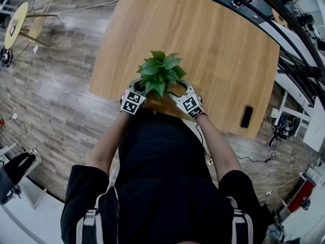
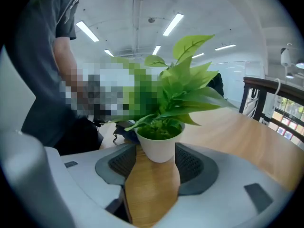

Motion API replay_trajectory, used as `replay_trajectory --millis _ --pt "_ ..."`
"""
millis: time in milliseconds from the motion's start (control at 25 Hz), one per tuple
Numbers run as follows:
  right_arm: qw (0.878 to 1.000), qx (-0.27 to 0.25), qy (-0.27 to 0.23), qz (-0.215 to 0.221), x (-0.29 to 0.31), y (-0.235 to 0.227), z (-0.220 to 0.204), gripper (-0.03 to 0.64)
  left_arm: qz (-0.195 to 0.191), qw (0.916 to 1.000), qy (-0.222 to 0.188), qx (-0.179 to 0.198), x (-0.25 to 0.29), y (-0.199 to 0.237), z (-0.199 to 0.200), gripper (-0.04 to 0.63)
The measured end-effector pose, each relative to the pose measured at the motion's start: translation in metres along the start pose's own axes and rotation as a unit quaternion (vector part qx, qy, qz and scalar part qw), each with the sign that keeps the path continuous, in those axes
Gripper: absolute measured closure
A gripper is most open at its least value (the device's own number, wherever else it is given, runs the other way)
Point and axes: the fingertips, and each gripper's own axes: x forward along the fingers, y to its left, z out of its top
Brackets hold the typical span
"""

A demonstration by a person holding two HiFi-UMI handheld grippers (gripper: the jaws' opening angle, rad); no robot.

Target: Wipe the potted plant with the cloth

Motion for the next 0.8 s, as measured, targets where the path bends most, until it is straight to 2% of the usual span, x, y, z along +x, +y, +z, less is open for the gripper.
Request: replay_trajectory --millis 120,280,360,520,640,800 --pt "1.0 -0.008 0.012 -0.023 0.003 -0.014 0.001 0.375 -0.003 1.0 0.001 0.009 -0.001 0.001 -0.001 0.483" --pt "1.0 -0.021 0.007 -0.002 0.013 -0.007 0.011 0.374 -0.02 0.9991 0.007 0.038 0.005 -0.003 0.001 0.483" --pt "1.0 -0.014 0.007 -0.005 0.016 -0.005 0.014 0.376 -0.032 0.9986 0.01 0.04 0.004 -0.002 -0.001 0.483" --pt "1.0 -0.01 0.017 -0.017 0.015 -0.005 0.01 0.375 -0.057 0.9959 0.017 0.069 0.0 -0.017 -0.006 0.483" --pt "1.0 -0.012 0.014 -0.022 0.015 -0.005 0.01 0.376 -0.065 0.9954 0.01 0.07 -0.004 -0.027 -0.009 0.483" --pt "1.0 -0.019 0.013 -0.018 0.014 0.002 0.009 0.376 -0.056 0.9966 0.005 0.059 -0.007 -0.025 -0.01 0.483"
